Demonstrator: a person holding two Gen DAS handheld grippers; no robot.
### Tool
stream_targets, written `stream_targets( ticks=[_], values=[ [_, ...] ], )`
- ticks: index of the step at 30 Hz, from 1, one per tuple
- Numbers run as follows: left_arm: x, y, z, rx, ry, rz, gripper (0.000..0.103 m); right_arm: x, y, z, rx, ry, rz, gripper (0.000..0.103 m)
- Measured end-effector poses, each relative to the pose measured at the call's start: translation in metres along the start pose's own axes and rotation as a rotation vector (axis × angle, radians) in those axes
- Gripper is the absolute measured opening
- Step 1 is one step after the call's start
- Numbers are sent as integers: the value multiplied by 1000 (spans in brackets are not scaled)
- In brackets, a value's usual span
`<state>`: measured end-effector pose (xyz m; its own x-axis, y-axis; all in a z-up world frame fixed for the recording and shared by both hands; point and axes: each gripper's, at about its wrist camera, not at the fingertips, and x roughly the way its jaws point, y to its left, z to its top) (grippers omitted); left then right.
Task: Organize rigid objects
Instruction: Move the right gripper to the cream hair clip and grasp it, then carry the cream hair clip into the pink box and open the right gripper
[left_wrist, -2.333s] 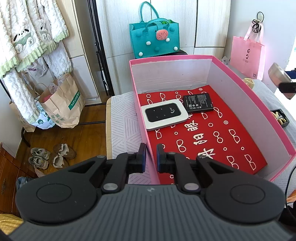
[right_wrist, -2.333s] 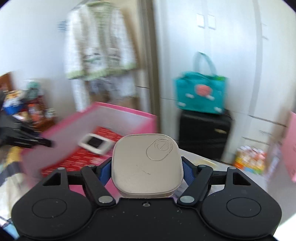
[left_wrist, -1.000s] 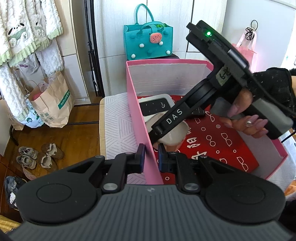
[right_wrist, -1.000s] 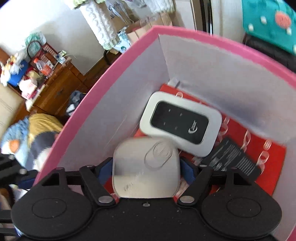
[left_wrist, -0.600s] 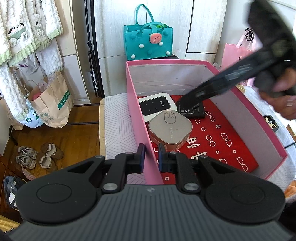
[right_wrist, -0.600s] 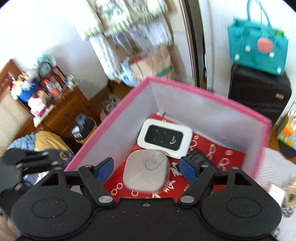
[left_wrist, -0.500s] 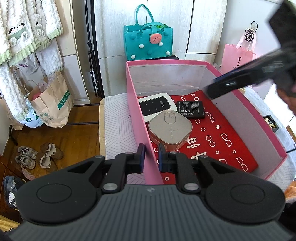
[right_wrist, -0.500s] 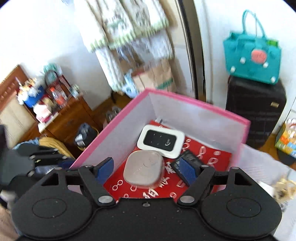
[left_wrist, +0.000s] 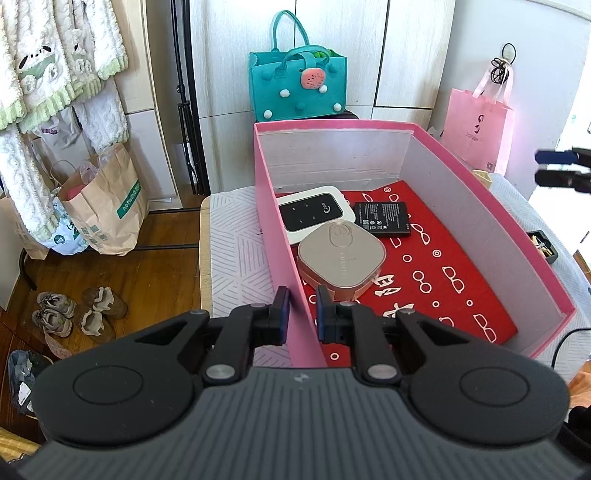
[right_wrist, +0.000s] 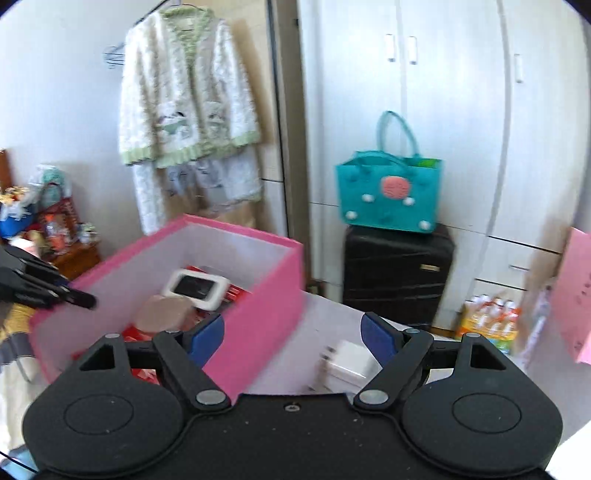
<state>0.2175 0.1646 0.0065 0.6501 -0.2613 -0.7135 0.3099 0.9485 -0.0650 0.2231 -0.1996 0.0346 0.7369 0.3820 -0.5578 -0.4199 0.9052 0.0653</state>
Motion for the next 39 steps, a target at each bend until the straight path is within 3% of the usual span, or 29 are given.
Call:
stream_targets(
  ticks=[6,12,15,19,20,22,30,31,32,39],
  values=[
    [0,-2,-1,7,-1,8,13,7,-16,-21,-8,18,-107,84],
    [-4,-8,-3,24,-13,41,12,21,-39,-28,27,46,-77,80],
    [-5,-8,-3,24,-17,42,11,36,-48,-31,6,51,-117,79],
    [-5,-3,-2,9,-16,31,12,63,-66,-32,7,85,-171,70],
    [-6,-3,-3,9,-16,30,12,68,-71,-33,21,97,-171,62],
    [-6,-3,-3,7,-16,29,12,80,-83,-33,64,122,-163,57],
    [-5,-5,-3,5,-14,27,12,115,-106,-36,127,141,-122,57],
    [-5,-5,-3,3,-14,26,12,118,-107,-36,134,139,-121,53],
    [-5,-5,-3,2,-14,23,12,120,-107,-37,135,143,-119,40],
    [-4,-3,-3,-2,-12,16,12,102,-98,-33,154,94,-119,40]
  ],
)
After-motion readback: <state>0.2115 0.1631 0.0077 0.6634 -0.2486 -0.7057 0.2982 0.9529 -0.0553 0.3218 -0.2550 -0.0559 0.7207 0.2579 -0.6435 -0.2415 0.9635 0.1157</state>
